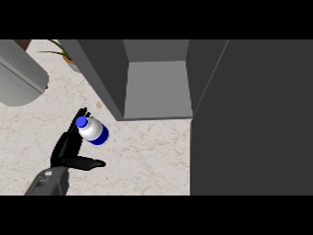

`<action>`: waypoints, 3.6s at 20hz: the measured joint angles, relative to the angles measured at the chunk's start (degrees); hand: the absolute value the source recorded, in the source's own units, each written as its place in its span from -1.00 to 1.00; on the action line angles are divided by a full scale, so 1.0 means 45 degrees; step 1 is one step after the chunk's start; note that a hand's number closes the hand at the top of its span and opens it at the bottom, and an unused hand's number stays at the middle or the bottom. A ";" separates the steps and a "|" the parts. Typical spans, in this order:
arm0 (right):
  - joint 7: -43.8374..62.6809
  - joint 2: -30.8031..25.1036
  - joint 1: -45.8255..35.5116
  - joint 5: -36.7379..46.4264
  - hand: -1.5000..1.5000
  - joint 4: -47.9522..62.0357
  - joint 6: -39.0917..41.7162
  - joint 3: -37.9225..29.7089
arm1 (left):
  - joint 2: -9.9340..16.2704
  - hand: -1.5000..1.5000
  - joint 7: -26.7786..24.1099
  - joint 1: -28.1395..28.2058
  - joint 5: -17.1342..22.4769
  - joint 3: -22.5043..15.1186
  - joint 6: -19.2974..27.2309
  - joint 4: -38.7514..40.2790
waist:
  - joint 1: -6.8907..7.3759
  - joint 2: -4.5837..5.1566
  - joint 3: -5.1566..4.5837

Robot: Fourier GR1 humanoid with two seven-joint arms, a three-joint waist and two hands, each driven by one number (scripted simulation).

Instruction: Pick up the bottled water, place it into the cabinet and close the cabinet

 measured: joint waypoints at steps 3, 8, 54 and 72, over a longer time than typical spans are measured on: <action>-0.0002 0.0041 -0.0027 0.0053 -1.00 -0.0039 -0.0076 0.0018 | -0.0128 -1.00 -0.0511 -0.0450 -0.0058 0.0068 -0.0062 0.1066 | 0.0011 0.0018 -0.0004; -0.0325 0.0011 0.0115 0.0106 -1.00 0.0019 0.0135 -0.0195 | -0.0125 1.00 -0.0980 -0.1270 0.0218 0.0562 0.0105 0.2383 | -0.0012 0.0028 -0.0003; -0.0450 0.0514 0.0386 0.0213 -1.00 0.0120 0.0431 -0.0395 | -0.1862 1.00 0.2298 -0.1461 0.6333 -0.7138 0.8285 -0.5081 | 0.0237 -0.0115 0.0040; -0.0833 0.0307 -0.0174 -0.0225 -1.00 0.0600 0.1068 -0.1602 | -0.1808 1.00 0.4110 -0.7279 0.7307 -0.7652 1.1641 -0.0442 | -0.0218 0.0086 0.0034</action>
